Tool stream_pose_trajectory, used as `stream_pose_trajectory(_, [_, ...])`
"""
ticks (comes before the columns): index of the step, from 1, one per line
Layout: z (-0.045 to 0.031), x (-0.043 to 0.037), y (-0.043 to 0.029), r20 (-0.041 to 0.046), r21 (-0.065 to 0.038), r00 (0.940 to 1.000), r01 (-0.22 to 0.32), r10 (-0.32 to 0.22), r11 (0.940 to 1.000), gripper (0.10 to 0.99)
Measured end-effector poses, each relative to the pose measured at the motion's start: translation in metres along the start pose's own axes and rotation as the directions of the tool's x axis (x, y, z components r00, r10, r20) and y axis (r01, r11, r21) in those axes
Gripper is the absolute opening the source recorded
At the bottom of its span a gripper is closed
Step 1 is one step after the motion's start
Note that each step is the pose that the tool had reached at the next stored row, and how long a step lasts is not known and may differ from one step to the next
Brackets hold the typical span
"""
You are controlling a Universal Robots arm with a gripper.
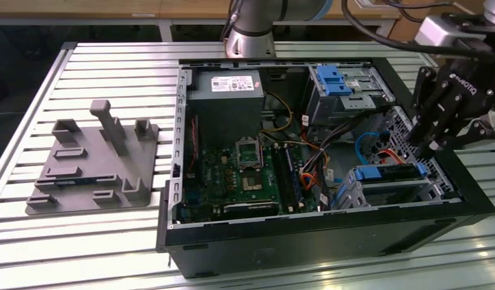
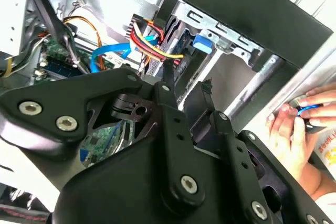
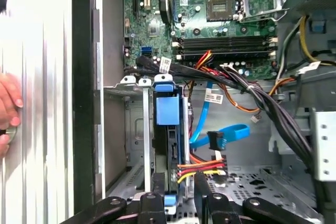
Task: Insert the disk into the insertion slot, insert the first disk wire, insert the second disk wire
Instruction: 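Insert the first disk wire, then insert the second disk wire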
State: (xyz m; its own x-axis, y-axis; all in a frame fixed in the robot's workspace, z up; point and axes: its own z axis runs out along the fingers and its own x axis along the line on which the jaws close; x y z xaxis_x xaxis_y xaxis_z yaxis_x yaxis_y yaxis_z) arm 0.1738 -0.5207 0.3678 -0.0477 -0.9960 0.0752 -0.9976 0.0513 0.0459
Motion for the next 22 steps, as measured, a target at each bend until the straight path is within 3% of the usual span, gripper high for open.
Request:
stream_pose_trajectory(5, [-0.0224,-0.0028,0.0013,0.0003,0.001,1.0000,-0.009,0.009,1.0000,0.341])
stream_pose_trajectory(7, [-0.0259,-0.0033,0.0015,0.0002,0.001,0.9999,-0.010,0.010,0.9999,0.212])
stream_pose_trajectory(9, [-0.0271,-0.0040,0.0015,-0.0001,0.001,0.9999,-0.011,0.011,0.9999,0.212])
stream_pose_trajectory(10, [-0.0271,-0.0039,0.0015,-0.0001,0.001,0.9999,-0.011,0.011,0.9999,0.149])
stream_pose_trajectory(22, [-0.0274,-0.0039,0.0016,-0.0002,0.001,0.9999,-0.011,0.011,0.9999,0.149])
